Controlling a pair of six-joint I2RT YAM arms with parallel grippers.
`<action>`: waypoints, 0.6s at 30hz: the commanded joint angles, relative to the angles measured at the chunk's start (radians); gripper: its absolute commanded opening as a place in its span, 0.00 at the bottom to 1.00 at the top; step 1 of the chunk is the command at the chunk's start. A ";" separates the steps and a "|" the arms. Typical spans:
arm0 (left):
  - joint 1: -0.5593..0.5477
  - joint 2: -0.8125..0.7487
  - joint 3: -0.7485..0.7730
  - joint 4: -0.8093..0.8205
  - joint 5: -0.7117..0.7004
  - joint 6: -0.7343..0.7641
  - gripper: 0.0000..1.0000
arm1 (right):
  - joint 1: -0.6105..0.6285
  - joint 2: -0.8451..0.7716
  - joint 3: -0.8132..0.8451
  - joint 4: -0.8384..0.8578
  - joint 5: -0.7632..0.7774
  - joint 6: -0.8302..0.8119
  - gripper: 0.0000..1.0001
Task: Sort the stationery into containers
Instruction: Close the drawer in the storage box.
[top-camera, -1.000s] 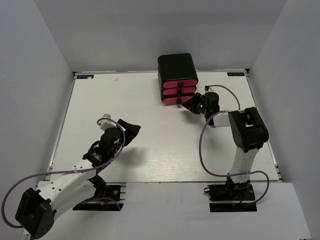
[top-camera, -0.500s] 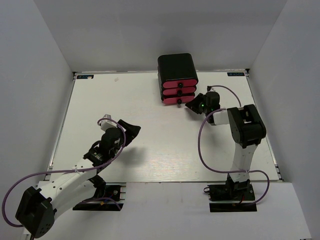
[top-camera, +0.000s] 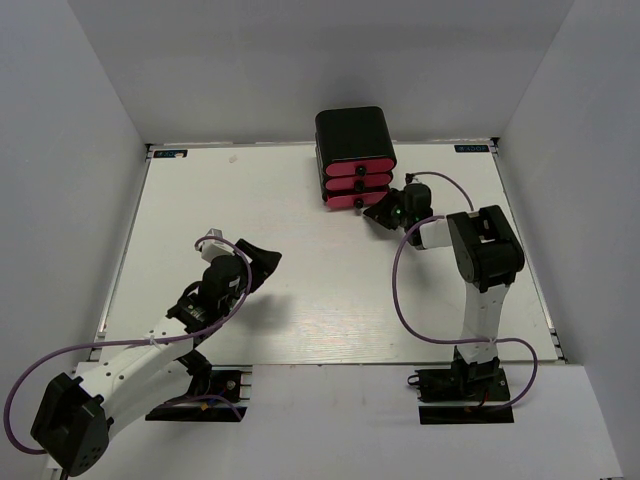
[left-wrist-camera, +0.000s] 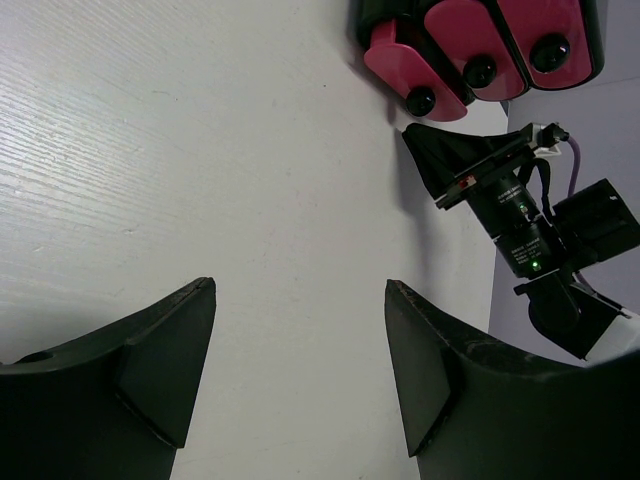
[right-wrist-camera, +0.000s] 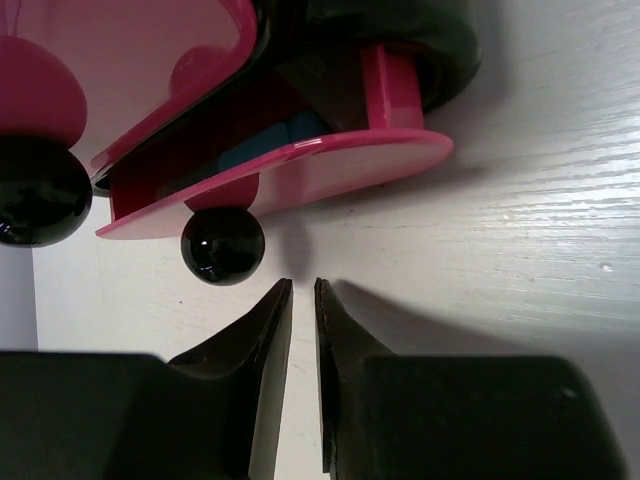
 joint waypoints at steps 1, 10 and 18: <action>-0.004 -0.004 0.003 -0.011 -0.016 -0.005 0.78 | 0.015 0.020 0.055 -0.005 -0.009 0.018 0.21; -0.004 -0.004 0.003 -0.020 -0.016 -0.014 0.78 | 0.018 0.042 0.089 -0.002 -0.018 0.035 0.35; -0.004 -0.013 0.003 -0.029 -0.016 -0.014 0.78 | 0.018 0.045 0.092 0.009 -0.029 0.047 0.59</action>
